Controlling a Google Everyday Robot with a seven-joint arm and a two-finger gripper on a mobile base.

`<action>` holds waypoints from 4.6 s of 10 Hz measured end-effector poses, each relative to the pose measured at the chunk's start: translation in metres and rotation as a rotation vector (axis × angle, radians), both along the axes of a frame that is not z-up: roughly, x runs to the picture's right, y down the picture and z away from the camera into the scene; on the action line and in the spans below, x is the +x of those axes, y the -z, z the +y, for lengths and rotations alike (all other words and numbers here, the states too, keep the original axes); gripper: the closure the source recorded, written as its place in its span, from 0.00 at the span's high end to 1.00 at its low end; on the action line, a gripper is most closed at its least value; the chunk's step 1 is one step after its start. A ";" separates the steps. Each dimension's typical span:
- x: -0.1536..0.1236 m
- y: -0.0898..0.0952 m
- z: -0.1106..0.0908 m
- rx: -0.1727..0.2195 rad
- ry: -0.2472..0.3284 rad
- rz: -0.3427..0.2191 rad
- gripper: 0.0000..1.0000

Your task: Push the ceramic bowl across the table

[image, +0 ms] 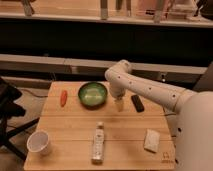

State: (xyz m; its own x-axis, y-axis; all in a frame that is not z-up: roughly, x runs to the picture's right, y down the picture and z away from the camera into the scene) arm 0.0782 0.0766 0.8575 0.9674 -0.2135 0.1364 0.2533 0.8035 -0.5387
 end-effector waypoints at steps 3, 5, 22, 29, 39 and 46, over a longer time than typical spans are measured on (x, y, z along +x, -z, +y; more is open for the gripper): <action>-0.002 -0.006 0.003 -0.003 0.005 0.006 0.80; -0.003 -0.008 0.004 -0.003 0.006 0.007 0.80; -0.024 -0.029 0.005 -0.020 0.036 -0.003 0.00; -0.054 -0.040 0.002 -0.018 0.089 -0.051 0.00; -0.022 -0.045 0.006 -0.037 0.034 -0.082 0.00; -0.061 -0.054 0.002 -0.033 0.087 -0.136 0.00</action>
